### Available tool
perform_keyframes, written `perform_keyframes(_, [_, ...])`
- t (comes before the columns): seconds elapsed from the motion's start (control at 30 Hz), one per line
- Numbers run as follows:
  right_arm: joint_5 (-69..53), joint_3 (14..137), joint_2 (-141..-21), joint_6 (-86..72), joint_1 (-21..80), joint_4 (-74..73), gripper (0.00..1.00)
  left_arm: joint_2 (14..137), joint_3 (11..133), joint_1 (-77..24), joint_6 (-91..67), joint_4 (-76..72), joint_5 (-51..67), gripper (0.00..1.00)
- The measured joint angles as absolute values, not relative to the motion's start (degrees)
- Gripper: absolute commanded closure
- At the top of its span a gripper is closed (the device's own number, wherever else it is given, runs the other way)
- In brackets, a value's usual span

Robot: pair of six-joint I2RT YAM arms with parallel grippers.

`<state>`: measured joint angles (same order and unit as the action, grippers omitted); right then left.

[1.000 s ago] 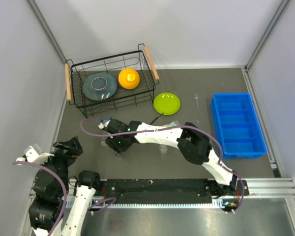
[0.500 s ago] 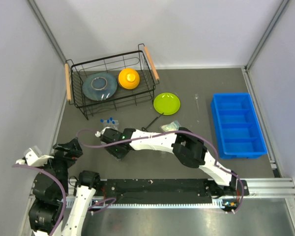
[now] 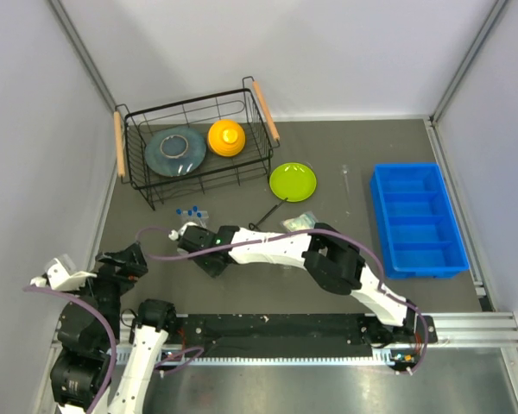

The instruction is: Organize the chemistry lab equipment

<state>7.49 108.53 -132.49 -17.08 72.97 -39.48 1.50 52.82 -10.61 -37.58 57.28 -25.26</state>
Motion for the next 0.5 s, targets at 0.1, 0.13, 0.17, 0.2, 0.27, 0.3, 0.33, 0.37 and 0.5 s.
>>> perform_keyframes(0.1, [6.76, 106.76, -131.48, -16.62, 72.40, -38.15, 0.87, 1.50, 52.82, -10.61, -37.60, 57.30, -23.83, 0.02])
perform_keyframes(0.13, [6.20, 105.91, -130.91, -16.47, 72.18, -37.82, 0.88, 1.50, 52.80, -10.61, -37.63, 57.30, -23.24, 0.02])
perform_keyframes(0.17, [5.58, 104.86, -130.37, -16.29, 71.90, -37.30, 0.88, 1.50, 52.71, -10.61, -37.67, 57.25, -22.68, 0.02])
perform_keyframes(0.2, [4.62, 103.68, -129.56, -16.14, 71.55, -36.77, 0.88, 1.50, 52.53, -10.61, -37.80, 57.23, -21.87, 0.02])
perform_keyframes(0.27, [2.63, 101.14, -127.81, -15.68, 70.65, -36.84, 0.89, 1.50, 51.86, -10.61, -38.13, 57.14, -20.29, 0.02])
perform_keyframes(0.3, [1.63, 100.14, -127.11, -15.55, 70.17, -36.93, 0.89, 1.50, 51.31, -10.61, -38.39, 57.12, -19.38, 0.02])
perform_keyframes(0.33, [0.25, 98.87, -126.19, -15.33, 69.52, -36.86, 0.89, 1.50, 50.72, -10.61, -38.87, 57.14, -18.48, 0.02])
perform_keyframes(0.37, [-1.10, 97.71, -125.21, -15.09, 68.79, -36.91, 0.89, 1.50, 50.09, -10.61, -39.18, 57.12, -17.45, 0.02])
perform_keyframes(0.5, [-6.98, 94.24, -119.98, -14.39, 64.77, -36.80, 0.89, 1.50, 48.53, -10.61, -40.91, 57.04, -14.00, 0.02])
